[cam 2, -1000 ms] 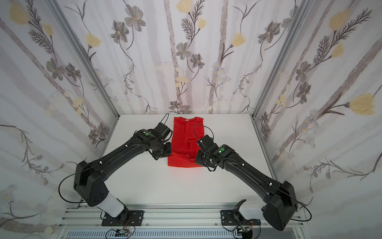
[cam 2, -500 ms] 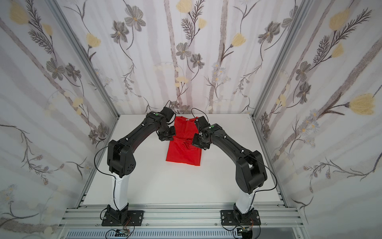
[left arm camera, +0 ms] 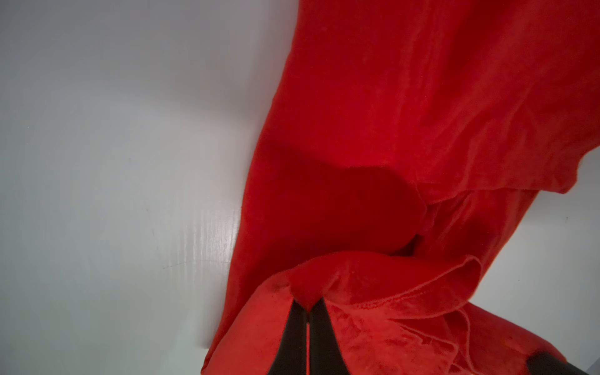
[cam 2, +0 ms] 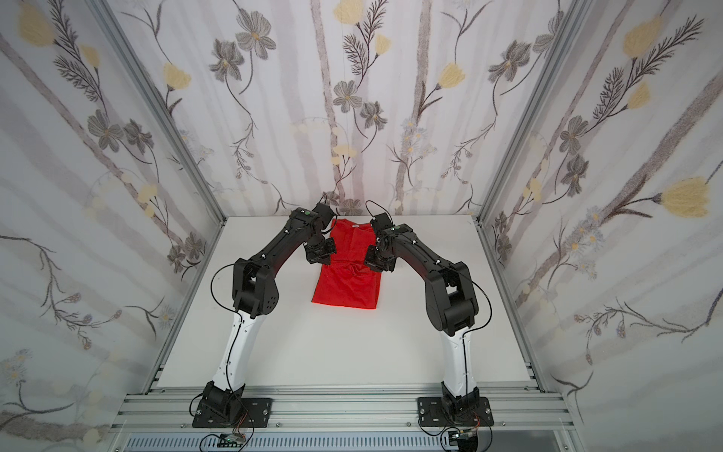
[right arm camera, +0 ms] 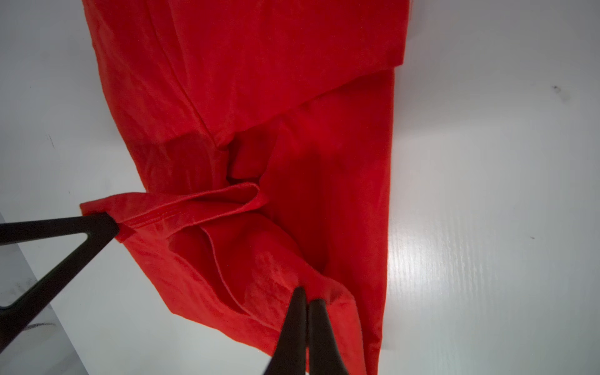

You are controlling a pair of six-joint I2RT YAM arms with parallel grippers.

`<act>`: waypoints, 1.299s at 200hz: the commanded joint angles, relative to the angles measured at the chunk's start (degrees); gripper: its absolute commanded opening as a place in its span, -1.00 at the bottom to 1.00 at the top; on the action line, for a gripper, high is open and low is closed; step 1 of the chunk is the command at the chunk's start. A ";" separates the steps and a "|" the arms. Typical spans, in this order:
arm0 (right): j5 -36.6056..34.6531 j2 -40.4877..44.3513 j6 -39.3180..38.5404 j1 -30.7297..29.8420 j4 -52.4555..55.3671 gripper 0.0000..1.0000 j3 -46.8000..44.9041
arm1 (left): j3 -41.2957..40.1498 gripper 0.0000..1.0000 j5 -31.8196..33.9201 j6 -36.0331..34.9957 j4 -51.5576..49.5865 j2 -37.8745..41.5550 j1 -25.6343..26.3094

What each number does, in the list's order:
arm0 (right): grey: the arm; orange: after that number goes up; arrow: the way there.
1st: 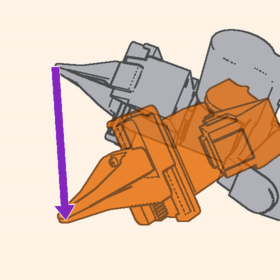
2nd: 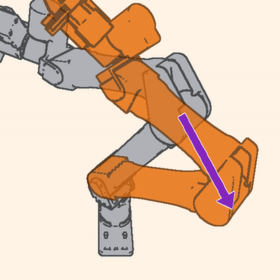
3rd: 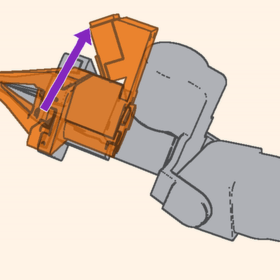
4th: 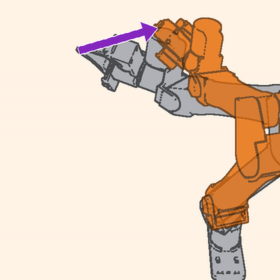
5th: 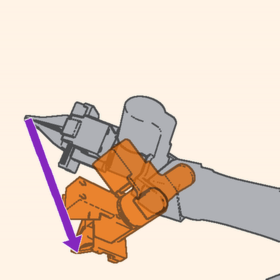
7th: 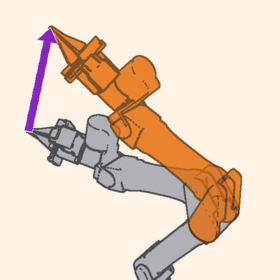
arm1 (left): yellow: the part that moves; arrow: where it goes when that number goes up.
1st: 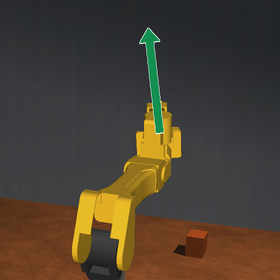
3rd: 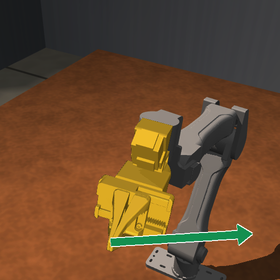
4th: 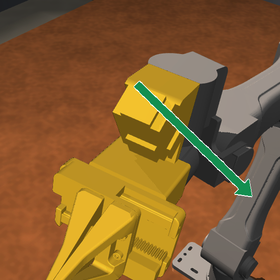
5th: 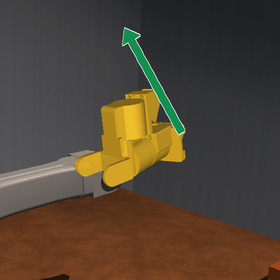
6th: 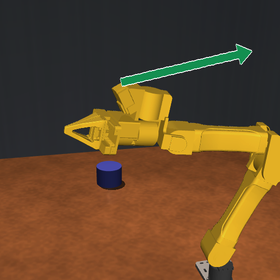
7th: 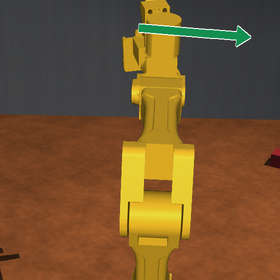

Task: Fold and stack t-shirts
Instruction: Fold the T-shirt, then move the T-shirt to the center of the board.

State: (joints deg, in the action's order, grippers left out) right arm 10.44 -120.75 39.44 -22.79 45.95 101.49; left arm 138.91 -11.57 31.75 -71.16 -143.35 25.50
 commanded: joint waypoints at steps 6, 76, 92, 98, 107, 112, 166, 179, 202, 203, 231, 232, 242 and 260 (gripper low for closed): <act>2.45 -3.45 -0.59 0.48 1.68 -1.00 2.55 | 6.13 -1.00 -0.22 -0.23 -5.08 -4.55 -0.34; 2.01 -11.78 4.88 2.47 2.93 -0.21 11.09 | 11.15 0.22 -2.13 4.60 -4.93 -8.12 -2.20; 0.86 -12.31 5.75 3.94 4.00 -0.03 14.65 | 15.48 0.49 0.64 4.97 -6.66 -7.75 -3.08; 0.83 -12.36 5.87 4.54 4.27 0.02 15.92 | 16.41 0.51 1.70 5.28 -7.31 -7.30 -3.59; 0.83 -12.19 5.49 5.30 4.75 0.14 18.26 | 16.41 0.51 3.54 5.75 -8.01 -5.88 -4.41; 1.08 -11.99 4.89 5.53 5.12 0.18 19.53 | 15.97 0.51 4.56 5.78 -8.50 -4.88 -4.72; 5.58 -5.26 -7.56 0.53 9.31 -0.09 18.20 | -7.05 0.13 -12.02 -3.81 3.70 8.32 -2.32; 6.32 -4.12 -8.42 -1.53 9.22 -0.34 14.01 | -10.41 0.09 -16.68 -3.85 5.76 9.05 -0.86; 8.24 -6.20 -6.91 -3.13 9.06 -0.66 10.37 | -12.68 0.06 -18.73 -1.21 7.78 8.32 0.50; 8.35 -6.36 -6.87 -3.18 9.06 -0.67 10.33 | -12.86 0.06 -18.79 -1.01 7.87 8.20 0.55; 11.68 -8.71 -4.90 -2.82 9.22 -0.77 9.03 | -13.39 -0.02 -16.80 0.90 6.17 6.34 0.98; 11.69 -8.58 -4.86 -2.80 9.23 -0.77 8.83 | -13.44 -0.02 -16.63 0.93 6.01 6.33 0.97; 11.07 -7.01 -4.55 -2.66 9.13 -0.76 6.26 | -14.63 -0.03 -15.30 1.04 5.22 6.49 1.22; 9.54 -4.66 -4.81 -2.63 9.13 -0.77 1.24 | -19.72 -0.03 -14.56 1.30 7.07 7.28 1.29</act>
State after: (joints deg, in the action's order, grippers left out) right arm 19.68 -128.14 34.04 -25.52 54.06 107.04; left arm 123.52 -27.51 31.97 -64.69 -136.73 26.50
